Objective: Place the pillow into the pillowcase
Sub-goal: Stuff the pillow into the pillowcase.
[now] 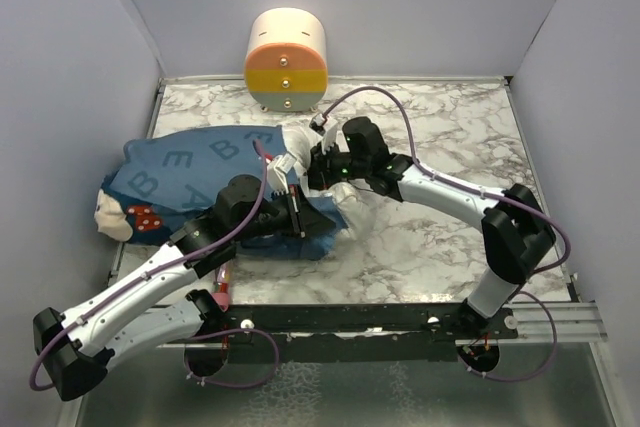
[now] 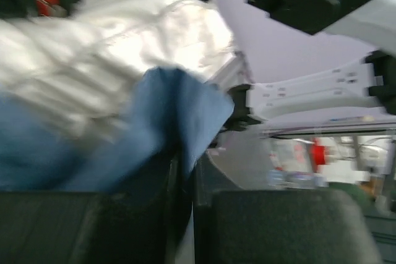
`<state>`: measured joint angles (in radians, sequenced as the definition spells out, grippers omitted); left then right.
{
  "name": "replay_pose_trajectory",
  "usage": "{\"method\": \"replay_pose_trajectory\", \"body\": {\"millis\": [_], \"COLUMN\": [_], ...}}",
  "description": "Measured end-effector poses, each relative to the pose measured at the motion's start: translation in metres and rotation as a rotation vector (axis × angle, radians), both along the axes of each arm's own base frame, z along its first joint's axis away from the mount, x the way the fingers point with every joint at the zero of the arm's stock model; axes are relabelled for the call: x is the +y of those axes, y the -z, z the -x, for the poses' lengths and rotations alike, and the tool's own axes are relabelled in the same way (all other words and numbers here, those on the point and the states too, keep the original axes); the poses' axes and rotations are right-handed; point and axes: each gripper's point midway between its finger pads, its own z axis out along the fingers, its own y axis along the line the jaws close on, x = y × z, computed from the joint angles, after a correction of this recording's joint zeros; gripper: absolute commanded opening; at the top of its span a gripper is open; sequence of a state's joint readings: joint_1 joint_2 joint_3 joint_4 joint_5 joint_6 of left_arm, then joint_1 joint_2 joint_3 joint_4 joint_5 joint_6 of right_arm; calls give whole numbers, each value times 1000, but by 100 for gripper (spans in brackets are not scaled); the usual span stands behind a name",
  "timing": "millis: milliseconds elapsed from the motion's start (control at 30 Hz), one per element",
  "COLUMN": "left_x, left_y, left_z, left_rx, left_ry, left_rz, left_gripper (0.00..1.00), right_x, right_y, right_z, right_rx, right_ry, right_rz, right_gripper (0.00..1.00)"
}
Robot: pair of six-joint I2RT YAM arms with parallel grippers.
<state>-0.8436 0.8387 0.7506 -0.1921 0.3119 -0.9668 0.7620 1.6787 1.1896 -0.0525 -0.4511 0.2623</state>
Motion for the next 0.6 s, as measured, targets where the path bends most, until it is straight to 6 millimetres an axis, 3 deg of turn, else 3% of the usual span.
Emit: {"method": "replay_pose_trajectory", "body": {"millis": [67, 167, 267, 367, 467, 533, 600], "left_x": [1, 3, 20, 51, 77, 86, 86], "left_y": [-5, -39, -91, -161, -217, -233, -215], "left_z": [2, 14, 21, 22, 19, 9, -10], "left_rx": [8, -11, -88, -195, -255, -259, -215], "left_ry": [7, 42, 21, -83, -190, -262, -325], "left_rz": [-3, 11, 39, 68, 72, 29, -84], "left_gripper": [54, 68, 63, 60, 59, 61, 61], "right_x": [6, 9, 3, -8, -17, -18, -18], "right_y": [-3, -13, -15, -10, -5, -4, -4], "right_z": [-8, -4, 12, 29, 43, 48, 49], "right_rx": [-13, -67, -105, -119, -124, -127, -127], "right_ry": [10, -11, -46, -81, -99, -105, -110], "right_rz": [-24, -77, -109, -124, -141, -152, -163], "right_gripper": [1, 1, 1, 2, 2, 2, 2]}}
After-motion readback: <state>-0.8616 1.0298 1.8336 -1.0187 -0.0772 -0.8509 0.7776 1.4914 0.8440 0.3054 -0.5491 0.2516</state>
